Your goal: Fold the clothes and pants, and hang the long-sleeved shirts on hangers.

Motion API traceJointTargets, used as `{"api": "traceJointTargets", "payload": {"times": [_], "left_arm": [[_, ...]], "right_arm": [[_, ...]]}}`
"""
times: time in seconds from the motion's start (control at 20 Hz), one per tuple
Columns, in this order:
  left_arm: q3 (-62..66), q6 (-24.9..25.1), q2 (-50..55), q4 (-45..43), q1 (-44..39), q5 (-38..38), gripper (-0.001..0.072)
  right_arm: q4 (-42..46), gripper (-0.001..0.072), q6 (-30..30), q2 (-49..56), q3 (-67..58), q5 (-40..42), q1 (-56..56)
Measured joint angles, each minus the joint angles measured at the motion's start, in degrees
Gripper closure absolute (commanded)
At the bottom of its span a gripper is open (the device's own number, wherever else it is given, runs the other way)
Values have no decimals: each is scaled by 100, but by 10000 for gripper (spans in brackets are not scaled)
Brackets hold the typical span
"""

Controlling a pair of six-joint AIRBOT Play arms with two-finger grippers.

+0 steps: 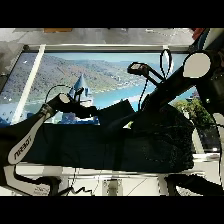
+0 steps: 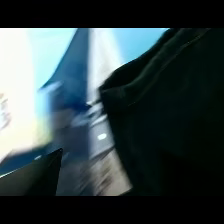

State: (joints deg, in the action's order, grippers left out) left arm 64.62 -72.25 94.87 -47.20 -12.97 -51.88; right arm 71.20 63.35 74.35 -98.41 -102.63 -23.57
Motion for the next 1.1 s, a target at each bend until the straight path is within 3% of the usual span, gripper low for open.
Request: {"api": "traceJointTargets", "payload": {"times": [0.15,0.2,0.25,0.55,0.85,1.1], "left_arm": [[-4,313,133,251,-129,219,431],[-4,363,157,302,-166,306,595],[-9,415,179,328,-188,400,687],[227,791,90,527,-39,245,689],[826,1165,-1014,9,1036,-1266,690],[970,1088,-2651,-629,2295,-2618,691]], "right_arm": [[2,680,0,0,0,42,0],[11,680,0,0,0,66,0],[24,680,0,0,0,70,0],[385,680,-2,-7,0,304,0],[721,680,0,-13,0,811,0],[769,681,94,-42,2,1193,0]]}}
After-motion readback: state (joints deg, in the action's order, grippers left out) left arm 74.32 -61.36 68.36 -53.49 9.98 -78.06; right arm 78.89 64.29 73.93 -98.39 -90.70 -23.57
